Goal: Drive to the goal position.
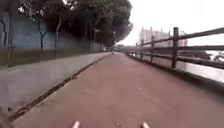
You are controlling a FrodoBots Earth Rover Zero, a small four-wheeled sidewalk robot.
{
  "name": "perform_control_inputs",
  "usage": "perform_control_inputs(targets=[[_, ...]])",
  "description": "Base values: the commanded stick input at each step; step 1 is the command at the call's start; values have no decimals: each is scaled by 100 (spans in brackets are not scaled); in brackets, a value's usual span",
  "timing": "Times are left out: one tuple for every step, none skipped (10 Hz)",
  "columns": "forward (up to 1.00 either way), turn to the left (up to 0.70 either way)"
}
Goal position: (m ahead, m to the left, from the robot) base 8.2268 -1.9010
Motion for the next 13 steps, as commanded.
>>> perform_control_inputs(targets=[[70, 0], [70, 0], [70, 0], [70, 0], [70, 0], [70, 0], [70, 0], [70, 0], [70, 0], [70, 0], [70, 0], [70, 0], [70, 0]])
